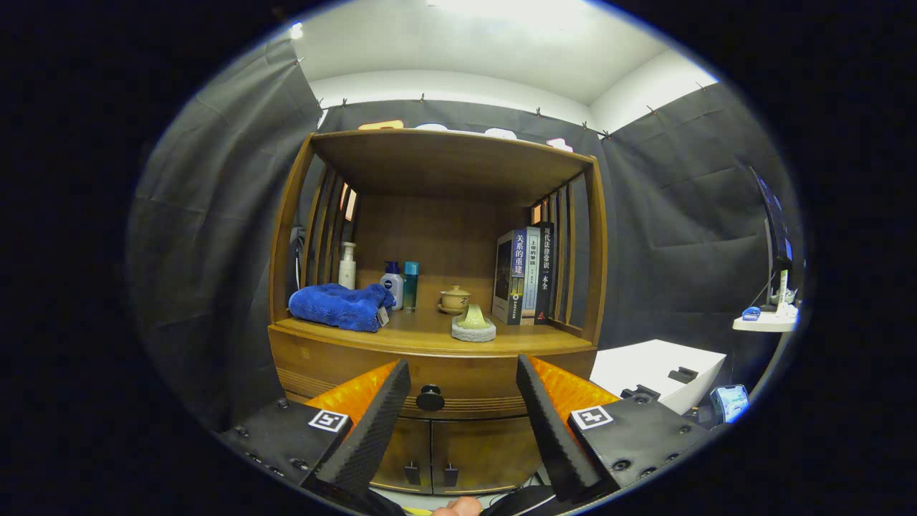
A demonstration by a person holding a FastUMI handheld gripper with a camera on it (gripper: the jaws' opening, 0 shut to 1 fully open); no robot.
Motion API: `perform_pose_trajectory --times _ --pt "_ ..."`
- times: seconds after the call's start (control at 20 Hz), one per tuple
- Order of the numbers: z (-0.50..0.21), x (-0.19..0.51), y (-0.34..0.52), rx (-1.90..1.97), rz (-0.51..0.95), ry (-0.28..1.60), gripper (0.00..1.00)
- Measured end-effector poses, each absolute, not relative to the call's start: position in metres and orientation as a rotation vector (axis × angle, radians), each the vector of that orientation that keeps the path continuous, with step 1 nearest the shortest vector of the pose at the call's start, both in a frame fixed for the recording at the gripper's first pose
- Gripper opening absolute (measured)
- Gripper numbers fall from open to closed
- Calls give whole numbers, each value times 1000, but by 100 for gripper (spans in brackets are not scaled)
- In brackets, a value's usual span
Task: Pull open the drawer, take out the items inside it, and place them on the countertop above the cabinet.
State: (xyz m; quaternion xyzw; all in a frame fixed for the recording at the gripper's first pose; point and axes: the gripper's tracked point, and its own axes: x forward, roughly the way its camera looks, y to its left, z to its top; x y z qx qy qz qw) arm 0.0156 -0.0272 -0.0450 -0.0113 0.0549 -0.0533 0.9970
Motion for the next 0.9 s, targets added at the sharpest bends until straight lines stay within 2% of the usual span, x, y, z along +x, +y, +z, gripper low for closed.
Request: perform_pose_trajectory --times 0.9 --pt "-25 7 -28 -11 -97 61 97"
